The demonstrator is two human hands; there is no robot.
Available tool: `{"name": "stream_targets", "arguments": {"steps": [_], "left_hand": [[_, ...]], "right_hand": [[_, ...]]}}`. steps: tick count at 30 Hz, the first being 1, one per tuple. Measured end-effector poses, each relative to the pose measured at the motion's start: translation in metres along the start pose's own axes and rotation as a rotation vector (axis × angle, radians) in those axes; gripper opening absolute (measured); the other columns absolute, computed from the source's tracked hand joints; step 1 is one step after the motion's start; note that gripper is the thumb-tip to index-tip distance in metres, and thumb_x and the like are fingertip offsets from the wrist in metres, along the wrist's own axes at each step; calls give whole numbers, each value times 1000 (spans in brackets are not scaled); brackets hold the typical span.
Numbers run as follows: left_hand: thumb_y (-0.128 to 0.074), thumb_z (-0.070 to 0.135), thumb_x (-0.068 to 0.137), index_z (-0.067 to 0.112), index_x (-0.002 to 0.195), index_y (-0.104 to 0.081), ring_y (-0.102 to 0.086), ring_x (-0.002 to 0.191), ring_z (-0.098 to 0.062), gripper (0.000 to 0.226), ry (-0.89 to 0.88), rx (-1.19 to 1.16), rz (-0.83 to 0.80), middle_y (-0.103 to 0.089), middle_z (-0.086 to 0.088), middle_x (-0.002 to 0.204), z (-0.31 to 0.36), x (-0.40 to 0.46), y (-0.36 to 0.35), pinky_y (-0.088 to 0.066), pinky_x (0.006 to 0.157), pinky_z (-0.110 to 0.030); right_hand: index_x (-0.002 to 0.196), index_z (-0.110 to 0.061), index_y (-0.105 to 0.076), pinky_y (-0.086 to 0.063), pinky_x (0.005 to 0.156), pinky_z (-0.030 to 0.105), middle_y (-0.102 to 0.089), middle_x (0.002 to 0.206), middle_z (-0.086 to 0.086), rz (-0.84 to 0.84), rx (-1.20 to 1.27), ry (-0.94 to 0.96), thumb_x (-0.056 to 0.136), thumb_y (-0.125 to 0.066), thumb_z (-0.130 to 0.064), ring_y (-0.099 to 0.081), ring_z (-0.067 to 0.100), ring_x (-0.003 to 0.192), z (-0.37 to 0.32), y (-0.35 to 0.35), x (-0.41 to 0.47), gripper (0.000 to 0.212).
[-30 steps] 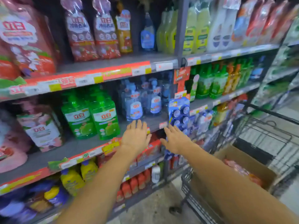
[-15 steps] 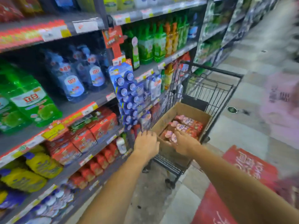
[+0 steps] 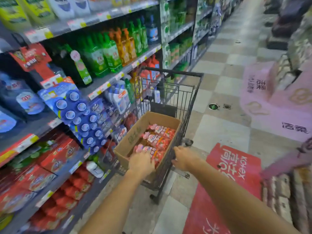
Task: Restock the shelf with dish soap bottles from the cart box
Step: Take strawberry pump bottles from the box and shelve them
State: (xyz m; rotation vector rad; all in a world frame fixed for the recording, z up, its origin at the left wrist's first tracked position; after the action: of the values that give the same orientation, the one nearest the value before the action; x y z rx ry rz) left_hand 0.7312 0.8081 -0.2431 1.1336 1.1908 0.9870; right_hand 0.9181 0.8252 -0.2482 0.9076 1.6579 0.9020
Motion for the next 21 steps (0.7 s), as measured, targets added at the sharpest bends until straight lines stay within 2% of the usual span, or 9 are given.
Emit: {"name": "stream_targets", "arguments": {"steps": [6, 11, 16, 21], "left_hand": [[-43, 40, 97, 14, 121, -55, -62, 110, -29, 38, 75, 51, -100, -63, -10, 120, 38, 23, -20, -50, 89, -39], [-44, 38, 97, 16, 128, -52, -62, 112, -26, 39, 138, 32, -146, -63, -6, 123, 51, 29, -42, -50, 91, -36], [-41, 41, 97, 17, 127, -53, -64, 108, -23, 41, 201, -22, -171, -62, -3, 121, 53, 58, -69, -53, 87, -35], [-42, 40, 96, 19, 124, -55, -64, 109, -20, 37, 239, -43, -184, -63, -1, 120, 51, 102, -84, -51, 91, -32]], "right_hand": [[133, -7, -46, -47, 95, 42, -52, 135, 17, -48, 47, 51, 100, -49, -39, -54, 36, 121, 51, -1, 12, 46], [136, -8, -45, -45, 97, 39, -52, 136, 14, -123, 57, 80, 102, -46, -37, -53, 32, 123, 75, -16, 31, 45], [148, -9, -36, -47, 102, 43, -47, 144, 15, -235, 50, 121, 96, -54, -54, -49, 35, 128, 80, -32, 69, 71], [143, -5, -41, -44, 103, 44, -45, 144, 20, -263, 48, 135, 96, -55, -52, -46, 37, 130, 83, -21, 116, 68]]}}
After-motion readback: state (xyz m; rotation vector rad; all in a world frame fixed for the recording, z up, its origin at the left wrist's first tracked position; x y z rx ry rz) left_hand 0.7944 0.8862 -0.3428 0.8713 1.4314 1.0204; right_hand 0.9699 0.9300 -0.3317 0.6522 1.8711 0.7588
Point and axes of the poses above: each hand's wrist, its own x-axis towards the middle knuckle, its own y-axis out of the back of the hand, z = x × y, the point moved 1 cm from there along x, towards the middle knuckle
